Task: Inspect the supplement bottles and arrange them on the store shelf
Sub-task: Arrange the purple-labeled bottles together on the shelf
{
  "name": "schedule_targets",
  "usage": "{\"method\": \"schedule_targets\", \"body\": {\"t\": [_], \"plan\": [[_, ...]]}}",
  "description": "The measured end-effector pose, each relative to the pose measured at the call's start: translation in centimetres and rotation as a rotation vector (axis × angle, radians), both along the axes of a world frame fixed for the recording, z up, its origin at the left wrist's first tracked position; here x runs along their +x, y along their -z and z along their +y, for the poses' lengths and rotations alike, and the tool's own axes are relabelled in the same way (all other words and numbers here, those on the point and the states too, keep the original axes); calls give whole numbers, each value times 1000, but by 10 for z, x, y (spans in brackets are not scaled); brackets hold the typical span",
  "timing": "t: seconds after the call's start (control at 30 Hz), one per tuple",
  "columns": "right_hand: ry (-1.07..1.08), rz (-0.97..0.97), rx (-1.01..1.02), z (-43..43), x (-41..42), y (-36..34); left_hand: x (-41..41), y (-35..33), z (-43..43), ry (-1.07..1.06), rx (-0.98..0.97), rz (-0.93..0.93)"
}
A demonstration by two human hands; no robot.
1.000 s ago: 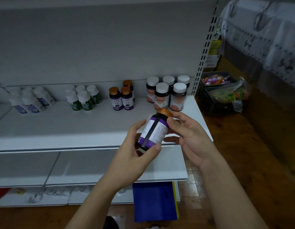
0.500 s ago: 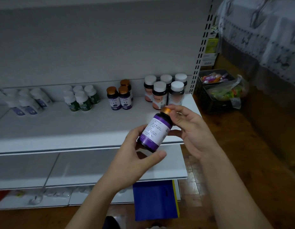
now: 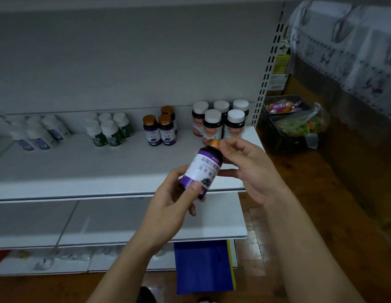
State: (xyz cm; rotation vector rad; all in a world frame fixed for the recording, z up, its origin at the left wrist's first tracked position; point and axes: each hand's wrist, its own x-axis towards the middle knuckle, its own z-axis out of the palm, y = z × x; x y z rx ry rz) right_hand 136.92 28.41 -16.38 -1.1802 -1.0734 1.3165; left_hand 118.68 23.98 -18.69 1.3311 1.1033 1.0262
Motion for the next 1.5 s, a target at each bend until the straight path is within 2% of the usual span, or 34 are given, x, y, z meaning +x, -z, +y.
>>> {"method": "schedule_targets", "body": {"t": [0.1, 0.2, 0.3, 0.47, 0.67, 0.87, 1.07, 1.23, 1.37, 1.5], "plan": [[-38, 69, -24, -2, -2, 1, -5, 0, 0, -14, -28, -43], [-11, 49, -11, -1, -10, 0, -12, 3, 2, 14, -67, -7], [7, -7, 2, 2, -21, -3, -20, 8, 4, 64, -59, 129], [23, -46, 15, 8, -37, -3, -29, 10, 8, -4, -13, 302], [-39, -131, -16, 20, -49, 1, -44, 15, 19, -61, 18, 380], [-115, -381, -17, 39, -64, -1, -64, 26, 35, -87, 16, 420], [-196, -633, 36, 67, -86, -20, -87, 28, 62, -151, 112, 490], [-245, -939, 98, 102, -120, -45, -110, 27, 102, -187, 160, 509], [-239, -967, 159, 135, -140, -60, -131, 21, 137, -181, 210, 496], [-141, -1049, 267, 180, -159, -70, -150, 15, 172, -146, 123, 656]]}}
